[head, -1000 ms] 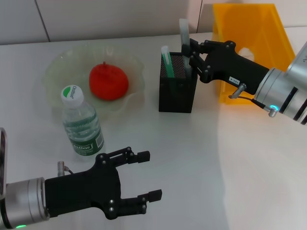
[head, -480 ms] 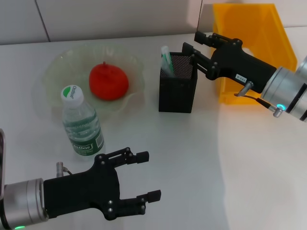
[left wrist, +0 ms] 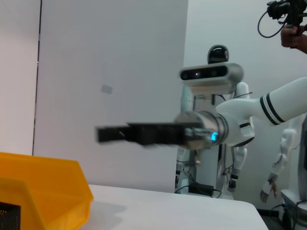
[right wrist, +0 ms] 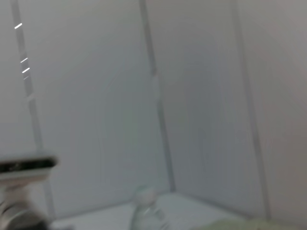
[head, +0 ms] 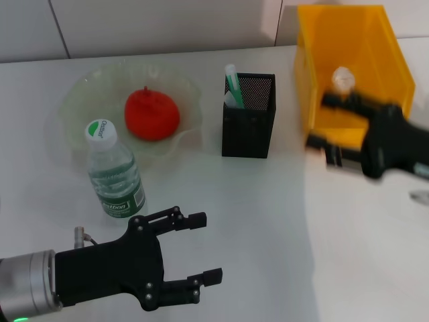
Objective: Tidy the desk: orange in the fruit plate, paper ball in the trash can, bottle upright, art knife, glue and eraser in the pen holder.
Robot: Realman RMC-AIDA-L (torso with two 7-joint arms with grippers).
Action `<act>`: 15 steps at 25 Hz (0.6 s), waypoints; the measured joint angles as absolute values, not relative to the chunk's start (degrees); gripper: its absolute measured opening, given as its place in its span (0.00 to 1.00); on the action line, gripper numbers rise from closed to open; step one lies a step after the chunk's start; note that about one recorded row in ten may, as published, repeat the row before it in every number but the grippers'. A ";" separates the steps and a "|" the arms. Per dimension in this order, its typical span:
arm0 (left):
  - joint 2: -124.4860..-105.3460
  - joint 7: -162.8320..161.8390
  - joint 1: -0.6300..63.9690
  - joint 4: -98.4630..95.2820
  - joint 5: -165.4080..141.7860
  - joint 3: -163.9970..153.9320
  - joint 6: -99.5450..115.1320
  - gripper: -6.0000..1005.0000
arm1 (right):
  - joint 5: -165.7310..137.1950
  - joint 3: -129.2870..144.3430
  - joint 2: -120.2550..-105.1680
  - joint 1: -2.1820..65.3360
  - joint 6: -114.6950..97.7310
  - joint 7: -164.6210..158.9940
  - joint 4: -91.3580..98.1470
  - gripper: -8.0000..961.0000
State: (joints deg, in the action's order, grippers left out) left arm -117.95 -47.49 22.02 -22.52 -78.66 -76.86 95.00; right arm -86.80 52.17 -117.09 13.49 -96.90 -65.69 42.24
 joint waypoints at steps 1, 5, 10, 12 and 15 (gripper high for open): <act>-117.87 -47.55 22.22 -22.50 -78.66 -77.00 95.01 0.78 | -86.80 52.17 -117.09 13.49 -96.90 -65.69 42.24 0.79; -117.59 -48.23 23.00 -22.43 -78.66 -77.29 94.91 0.78 | -97.04 47.06 -117.12 13.10 -102.91 -67.23 43.05 0.80; -116.75 -49.71 23.32 -22.70 -78.66 -77.31 94.78 0.78 | -104.39 45.11 -117.94 12.41 -105.51 -66.97 42.14 0.81; -116.63 -50.22 23.38 -22.72 -78.66 -77.31 94.74 0.78 | -105.69 45.21 -118.46 12.24 -105.53 -65.52 41.46 0.81; -116.30 -51.00 23.48 -22.73 -78.66 -77.33 94.65 0.78 | -106.18 45.60 -118.86 12.33 -104.99 -64.36 40.09 0.81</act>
